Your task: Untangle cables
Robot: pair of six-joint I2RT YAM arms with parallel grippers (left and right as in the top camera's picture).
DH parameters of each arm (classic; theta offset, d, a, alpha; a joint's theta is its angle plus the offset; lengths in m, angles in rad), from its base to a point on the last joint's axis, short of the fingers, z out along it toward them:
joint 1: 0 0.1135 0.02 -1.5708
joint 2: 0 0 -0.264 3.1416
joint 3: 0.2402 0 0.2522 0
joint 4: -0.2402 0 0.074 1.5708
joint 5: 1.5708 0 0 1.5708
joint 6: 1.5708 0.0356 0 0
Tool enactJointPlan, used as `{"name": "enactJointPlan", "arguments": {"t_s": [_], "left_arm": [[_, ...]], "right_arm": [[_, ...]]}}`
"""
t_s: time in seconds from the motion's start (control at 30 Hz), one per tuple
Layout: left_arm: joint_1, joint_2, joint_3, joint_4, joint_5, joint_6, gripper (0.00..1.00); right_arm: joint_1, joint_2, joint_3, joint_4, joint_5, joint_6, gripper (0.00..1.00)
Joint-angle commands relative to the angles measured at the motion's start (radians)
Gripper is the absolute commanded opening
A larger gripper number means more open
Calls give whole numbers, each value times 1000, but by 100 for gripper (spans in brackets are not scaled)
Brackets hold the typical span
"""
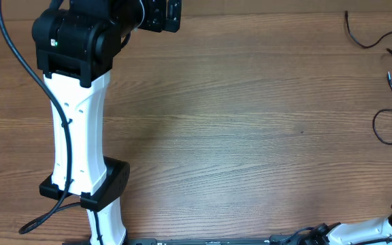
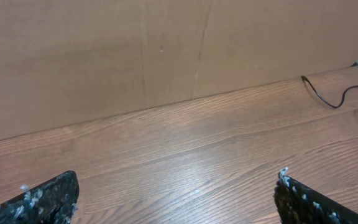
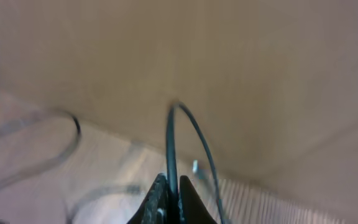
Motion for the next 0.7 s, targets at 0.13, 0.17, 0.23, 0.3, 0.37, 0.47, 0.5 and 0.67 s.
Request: {"name": "enactJointPlan", "arguments": {"t_s": [0.13,0.17,0.23,0.3,0.37,0.47,0.5,0.67], "left_arm": [[-8,-29,16,2,-6,26,100],[-8,-29,16,2,-6,26,100],[-8,-29,16,-2,-6,26,100],[-8,-29,16,-8,-6,26,100],[-8,-29,16,-13,-6,26,100],[-8,-29,16,-13,-6,26,100],[-8,-29,16,-13,-6,26,100],[-8,-29,16,-7,-6,29,100]], "right_arm": [[10,-18,-255,138,-303,217,4],[16,-18,-290,167,-333,257,4],[29,-18,-343,212,-357,299,4],[44,-18,-392,251,-357,311,4],[56,-18,-421,258,-356,307,4],[64,-18,-451,257,-356,308,99],[66,-18,-459,262,-357,308,100],[66,-40,-451,275,-496,242,100]]}}
